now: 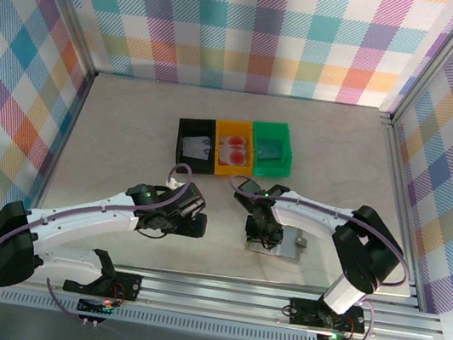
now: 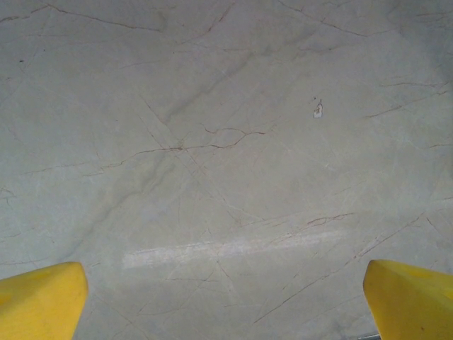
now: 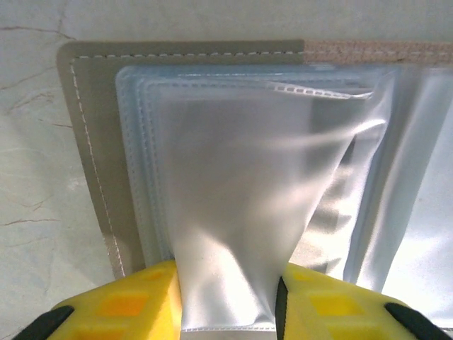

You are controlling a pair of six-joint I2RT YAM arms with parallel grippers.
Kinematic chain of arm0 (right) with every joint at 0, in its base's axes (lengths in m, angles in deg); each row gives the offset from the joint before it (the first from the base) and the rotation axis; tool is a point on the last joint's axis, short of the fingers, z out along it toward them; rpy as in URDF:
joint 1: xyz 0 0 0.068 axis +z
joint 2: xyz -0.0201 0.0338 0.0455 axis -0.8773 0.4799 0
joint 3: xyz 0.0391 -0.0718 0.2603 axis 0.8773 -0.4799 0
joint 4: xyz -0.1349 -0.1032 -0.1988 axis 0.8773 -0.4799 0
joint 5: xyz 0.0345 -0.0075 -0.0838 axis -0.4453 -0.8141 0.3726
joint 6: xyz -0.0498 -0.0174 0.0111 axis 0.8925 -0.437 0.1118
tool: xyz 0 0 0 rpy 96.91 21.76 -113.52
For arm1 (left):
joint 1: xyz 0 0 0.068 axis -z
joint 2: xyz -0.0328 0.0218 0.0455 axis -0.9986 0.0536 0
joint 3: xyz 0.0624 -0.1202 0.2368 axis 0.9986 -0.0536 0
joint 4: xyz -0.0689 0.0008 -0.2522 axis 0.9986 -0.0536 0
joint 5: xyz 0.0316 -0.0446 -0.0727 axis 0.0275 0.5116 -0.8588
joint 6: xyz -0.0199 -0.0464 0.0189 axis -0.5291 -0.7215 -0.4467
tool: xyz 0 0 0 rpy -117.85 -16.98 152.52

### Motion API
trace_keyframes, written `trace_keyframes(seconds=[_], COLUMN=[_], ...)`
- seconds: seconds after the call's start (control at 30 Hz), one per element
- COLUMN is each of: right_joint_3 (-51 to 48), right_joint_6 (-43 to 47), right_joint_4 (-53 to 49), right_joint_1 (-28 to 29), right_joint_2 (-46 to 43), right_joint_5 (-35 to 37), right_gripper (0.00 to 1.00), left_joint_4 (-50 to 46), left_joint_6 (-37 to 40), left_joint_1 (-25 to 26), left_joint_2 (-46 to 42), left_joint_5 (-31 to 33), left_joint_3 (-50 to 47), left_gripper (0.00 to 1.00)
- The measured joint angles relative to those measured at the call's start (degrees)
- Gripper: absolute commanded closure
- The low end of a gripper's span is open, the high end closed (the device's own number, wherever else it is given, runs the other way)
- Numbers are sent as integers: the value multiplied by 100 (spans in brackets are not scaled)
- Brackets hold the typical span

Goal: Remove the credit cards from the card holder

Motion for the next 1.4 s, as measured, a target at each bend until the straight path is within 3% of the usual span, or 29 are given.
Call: trace_keyframes(seconds=[0.47,1.0,1.4], right_joint_3=[-184,-960,-1281], right_joint_6=[107,254,205], right_joint_4=[55,1526,2151], right_joint_1=[-52,-52,-50], right_joint_2=[-595,-1467,-1550], right_joint_5=[-223,-1200,-1377], right_gripper=[67,67,69], left_joint_4=[127,380,542], left_joint_6=[-2,-197,-675], left_joint_1=[83,166,374], left_joint_2=[175,356,1314], left_joint_5=[-4,-61,-214], left_joint_3=[0,0,234], left_gripper=[0,0,0])
